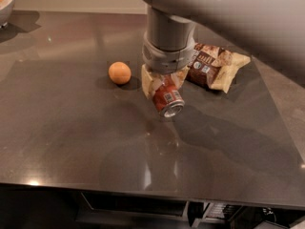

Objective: Place coke can upright

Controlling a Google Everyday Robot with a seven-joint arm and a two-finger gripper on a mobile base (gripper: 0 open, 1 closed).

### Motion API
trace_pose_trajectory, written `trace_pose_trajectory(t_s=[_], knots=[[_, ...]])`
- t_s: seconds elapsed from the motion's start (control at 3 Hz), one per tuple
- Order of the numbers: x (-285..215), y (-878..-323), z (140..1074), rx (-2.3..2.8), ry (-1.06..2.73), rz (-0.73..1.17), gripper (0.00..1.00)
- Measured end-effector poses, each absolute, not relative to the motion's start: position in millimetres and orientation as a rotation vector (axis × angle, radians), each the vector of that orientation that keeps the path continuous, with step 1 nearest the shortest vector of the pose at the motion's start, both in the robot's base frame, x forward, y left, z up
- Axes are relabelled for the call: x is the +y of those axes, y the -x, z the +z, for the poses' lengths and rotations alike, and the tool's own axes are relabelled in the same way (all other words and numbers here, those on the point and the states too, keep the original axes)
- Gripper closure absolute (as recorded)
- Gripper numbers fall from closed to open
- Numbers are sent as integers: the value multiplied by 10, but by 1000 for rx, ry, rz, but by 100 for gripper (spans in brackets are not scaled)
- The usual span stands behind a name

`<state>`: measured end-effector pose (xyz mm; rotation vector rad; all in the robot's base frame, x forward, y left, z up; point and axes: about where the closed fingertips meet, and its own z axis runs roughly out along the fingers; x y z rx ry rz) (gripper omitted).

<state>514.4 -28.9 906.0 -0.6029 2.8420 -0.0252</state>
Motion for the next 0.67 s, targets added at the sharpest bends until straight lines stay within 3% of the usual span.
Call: trace_pose_trajectory(t_s=[0.67], knots=[[-149,-5049,9236,2532,981,95,100]])
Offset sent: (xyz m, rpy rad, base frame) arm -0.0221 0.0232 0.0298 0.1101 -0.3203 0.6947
